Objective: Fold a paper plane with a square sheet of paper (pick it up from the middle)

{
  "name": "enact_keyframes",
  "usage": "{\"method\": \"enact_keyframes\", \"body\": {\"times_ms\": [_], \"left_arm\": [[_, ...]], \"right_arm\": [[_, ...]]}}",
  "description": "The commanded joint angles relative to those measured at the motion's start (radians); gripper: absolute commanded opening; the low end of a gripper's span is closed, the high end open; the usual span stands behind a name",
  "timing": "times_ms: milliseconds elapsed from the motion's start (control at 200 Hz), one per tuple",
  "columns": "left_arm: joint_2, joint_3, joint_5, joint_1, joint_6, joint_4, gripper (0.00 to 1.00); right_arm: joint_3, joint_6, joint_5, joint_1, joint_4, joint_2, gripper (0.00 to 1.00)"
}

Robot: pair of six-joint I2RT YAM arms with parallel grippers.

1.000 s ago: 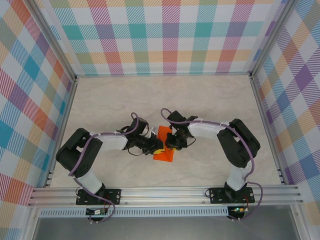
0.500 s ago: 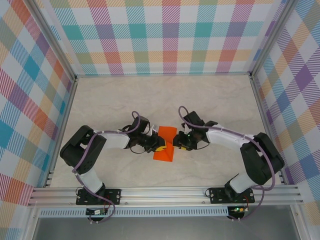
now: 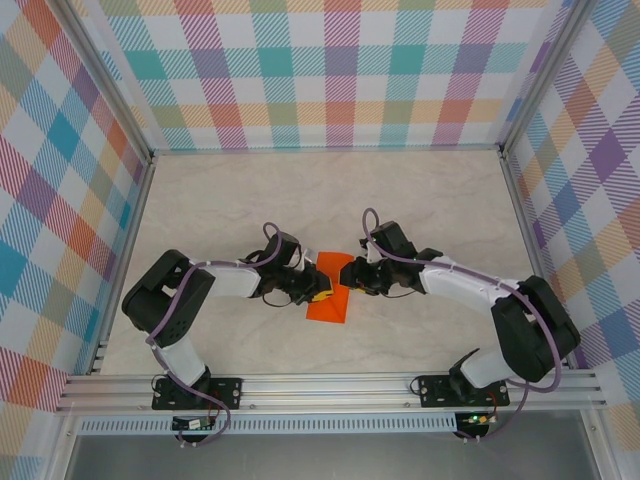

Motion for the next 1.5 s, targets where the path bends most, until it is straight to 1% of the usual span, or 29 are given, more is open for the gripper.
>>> {"method": "enact_keyframes", "body": {"times_ms": [0, 85, 260, 615, 710, 820, 955, 1095, 1155, 1200, 1265, 1365, 1495], "left_arm": [[0.007, 0.005, -0.011, -0.012, -0.021, 0.031, 0.15], [0.007, 0.005, -0.011, -0.014, -0.021, 0.030, 0.15], [0.010, 0.004, -0.014, -0.016, -0.021, 0.030, 0.14], [0.013, 0.005, -0.017, -0.017, -0.020, 0.024, 0.14], [0.011, 0.005, -0.017, -0.017, -0.019, 0.021, 0.14], [0.010, 0.005, -0.020, -0.017, -0.015, 0.015, 0.14], [0.012, 0.005, -0.019, -0.017, -0.015, 0.017, 0.14], [0.012, 0.006, -0.018, -0.017, -0.017, 0.018, 0.14], [0.010, 0.006, -0.018, -0.017, -0.015, 0.016, 0.14], [0.008, 0.006, -0.017, -0.017, -0.015, 0.017, 0.13], [0.004, 0.008, -0.011, -0.017, -0.014, 0.015, 0.13], [-0.020, 0.020, -0.016, -0.017, 0.002, -0.013, 0.13], [-0.068, 0.038, -0.030, -0.019, 0.040, -0.070, 0.16]], "right_arm": [[0.000, -0.003, -0.003, -0.005, 0.016, 0.023, 0.36], [0.005, -0.013, 0.026, -0.005, -0.012, 0.030, 0.36], [0.007, -0.024, 0.082, -0.004, -0.047, 0.022, 0.40], [-0.009, -0.042, 0.038, -0.005, -0.013, 0.045, 0.41], [-0.006, -0.042, 0.068, -0.005, -0.030, 0.039, 0.42], [0.001, -0.034, 0.135, -0.005, -0.075, 0.028, 0.47], [0.003, -0.038, 0.111, -0.005, -0.063, 0.038, 0.48], [-0.005, -0.040, 0.034, -0.005, -0.007, 0.048, 0.40], [-0.004, -0.040, 0.022, -0.005, 0.002, 0.051, 0.35], [0.001, -0.042, 0.022, -0.005, 0.001, 0.057, 0.31], [0.007, -0.046, 0.023, -0.004, -0.006, 0.069, 0.22], [0.024, -0.056, 0.037, -0.004, -0.028, 0.095, 0.14], [0.042, -0.083, 0.057, -0.004, -0.040, 0.119, 0.08]]}}
